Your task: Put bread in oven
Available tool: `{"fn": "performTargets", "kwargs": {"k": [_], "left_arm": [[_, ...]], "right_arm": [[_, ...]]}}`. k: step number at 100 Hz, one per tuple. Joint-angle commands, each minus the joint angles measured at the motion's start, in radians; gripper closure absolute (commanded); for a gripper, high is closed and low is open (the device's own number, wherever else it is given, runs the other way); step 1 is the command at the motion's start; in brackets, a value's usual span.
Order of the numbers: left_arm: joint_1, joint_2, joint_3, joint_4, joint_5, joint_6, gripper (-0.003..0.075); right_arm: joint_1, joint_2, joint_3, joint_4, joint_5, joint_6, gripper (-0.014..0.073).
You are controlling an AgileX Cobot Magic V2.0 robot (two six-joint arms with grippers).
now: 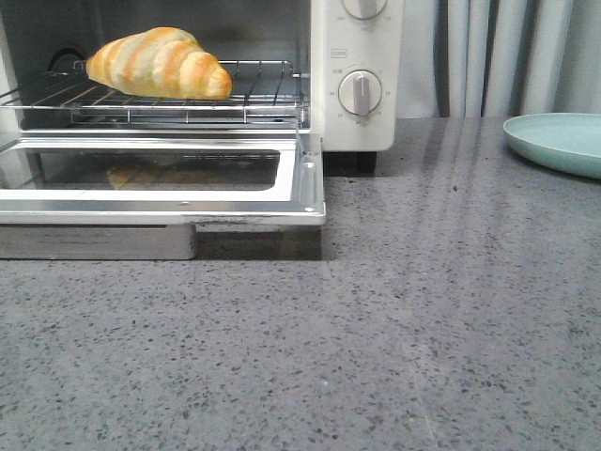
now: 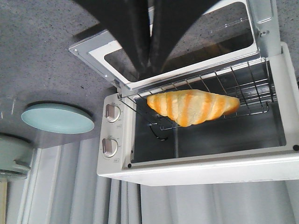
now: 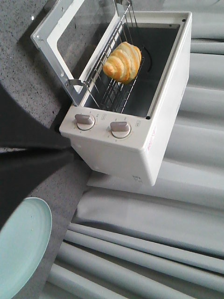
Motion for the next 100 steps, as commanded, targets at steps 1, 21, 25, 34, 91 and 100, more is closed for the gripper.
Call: {"fn": "performTargets", "kwargs": {"k": [1, 21, 25, 34, 91, 100], "left_arm": [[0.003, 0.013, -0.023, -0.024, -0.072, -0.009, 0.0741], [0.003, 0.013, -0.023, -0.024, -0.072, -0.009, 0.0741], [0.003, 0.013, -0.023, -0.024, -0.072, -0.009, 0.0741], [0.003, 0.013, -0.023, -0.024, -0.072, -0.009, 0.0741], [0.16, -0.147, 0.161, 0.196, -0.116, -0.029, 0.0741], [0.221, -0.195, 0.242, 0.275, -0.171, -0.21, 0.0741]], "right_arm": [[-0.005, 0.011, -0.022, -0.016, -0.069, 0.0, 0.065], [-0.005, 0.011, -0.022, -0.016, -0.069, 0.0, 0.065], [-0.005, 0.011, -0.022, -0.016, -0.069, 0.0, 0.065], [-0.005, 0.011, -0.022, -0.016, -0.069, 0.0, 0.065], [-0.005, 0.011, -0.022, -0.016, -0.069, 0.0, 0.065], [-0.005, 0.011, -0.022, -0.016, -0.069, 0.0, 0.065]]}}
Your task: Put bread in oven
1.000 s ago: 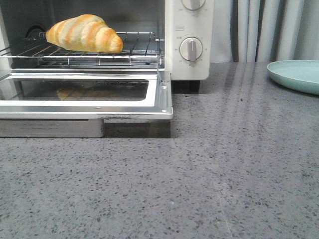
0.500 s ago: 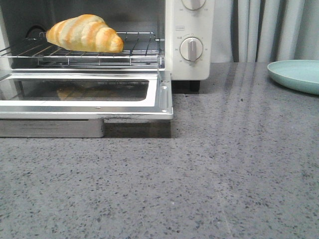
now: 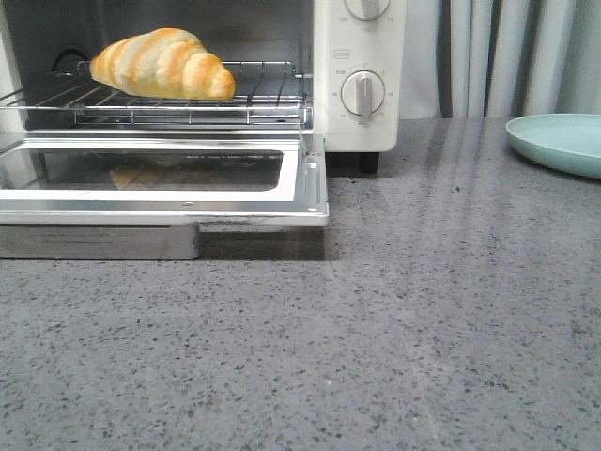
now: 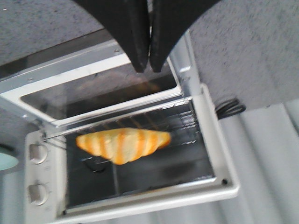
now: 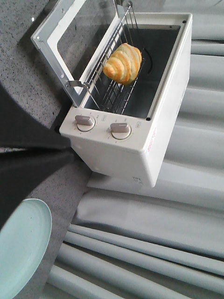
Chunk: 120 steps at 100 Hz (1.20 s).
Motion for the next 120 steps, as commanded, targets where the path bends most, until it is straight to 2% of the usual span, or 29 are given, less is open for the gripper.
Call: {"fn": "performTargets", "kwargs": {"k": [1, 6, 14, 50, 120], "left_arm": [[0.063, -0.033, 0.05, 0.067, -0.126, -0.178, 0.0741], [0.087, -0.029, 0.075, 0.159, -0.135, -0.326, 0.0741], [0.103, -0.032, 0.109, 0.227, -0.143, -0.433, 0.0741], [0.102, -0.032, 0.253, 0.261, -0.161, -0.432, 0.0741], [0.103, -0.032, 0.252, 0.255, -0.131, -0.432, 0.0741]], "right_arm": [[-0.005, 0.011, -0.022, -0.014, -0.072, 0.0, 0.065], [-0.005, 0.011, -0.022, -0.014, -0.072, 0.0, 0.065], [-0.005, 0.011, -0.022, -0.014, -0.072, 0.0, 0.065], [-0.005, 0.011, -0.022, -0.014, -0.072, 0.0, 0.065], [-0.005, 0.011, -0.022, -0.014, -0.072, 0.0, 0.065]]}}
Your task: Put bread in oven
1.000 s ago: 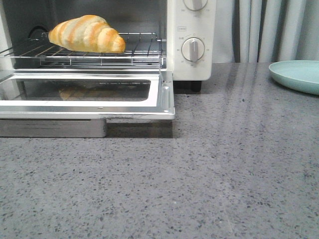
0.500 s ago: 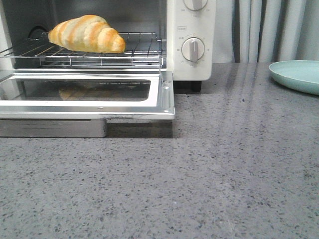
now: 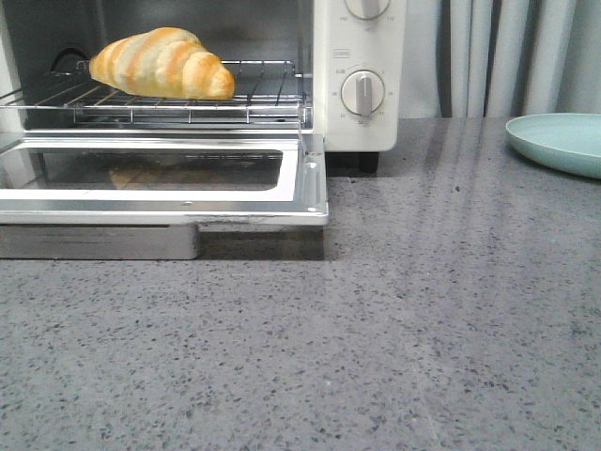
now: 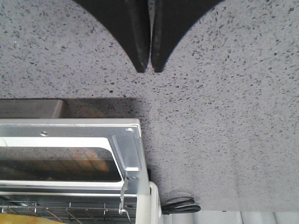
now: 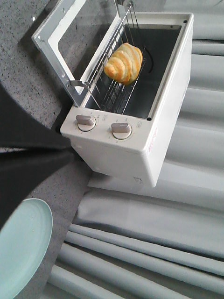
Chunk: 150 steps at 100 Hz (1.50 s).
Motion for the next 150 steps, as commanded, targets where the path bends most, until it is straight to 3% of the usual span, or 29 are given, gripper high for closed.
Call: {"fn": "performTargets", "kwargs": {"k": [1, 46, 59, 67, 83, 98, 117, 130, 150], "left_arm": [[0.002, -0.029, 0.024, -0.005, -0.074, -0.011, 0.0741], [0.002, -0.029, 0.024, -0.005, -0.074, -0.011, 0.0741], [0.002, -0.029, 0.024, -0.005, -0.074, -0.011, 0.0741], [0.002, -0.029, 0.024, -0.005, -0.074, -0.011, 0.0741], [0.002, -0.029, 0.024, -0.005, -0.074, -0.011, 0.0741], [0.002, -0.029, 0.024, -0.005, -0.074, -0.011, 0.0741], [0.002, -0.029, 0.024, -0.005, -0.074, -0.011, 0.0741], [0.002, -0.029, 0.024, -0.005, -0.074, -0.011, 0.0741], [0.002, -0.029, 0.024, -0.007, -0.073, -0.011, 0.0741]], "right_arm": [[-0.005, 0.011, -0.022, -0.014, -0.074, 0.0, 0.065], [-0.005, 0.006, -0.007, -0.014, -0.074, 0.0, 0.065], [-0.007, 0.006, 0.028, -0.014, -0.016, 0.002, 0.065], [-0.02, 0.006, 0.073, -0.014, -0.006, 0.077, 0.065], [-0.106, 0.006, 0.252, -0.074, -0.173, 0.191, 0.065], [-0.233, 0.004, 0.432, -0.067, -0.287, 0.191, 0.065], [-0.309, -0.076, 0.54, -0.058, -0.258, 0.191, 0.065], [-0.329, -0.184, 0.538, -0.048, -0.091, 0.191, 0.065], [-0.33, -0.178, 0.538, -0.048, -0.101, 0.191, 0.065]]}}
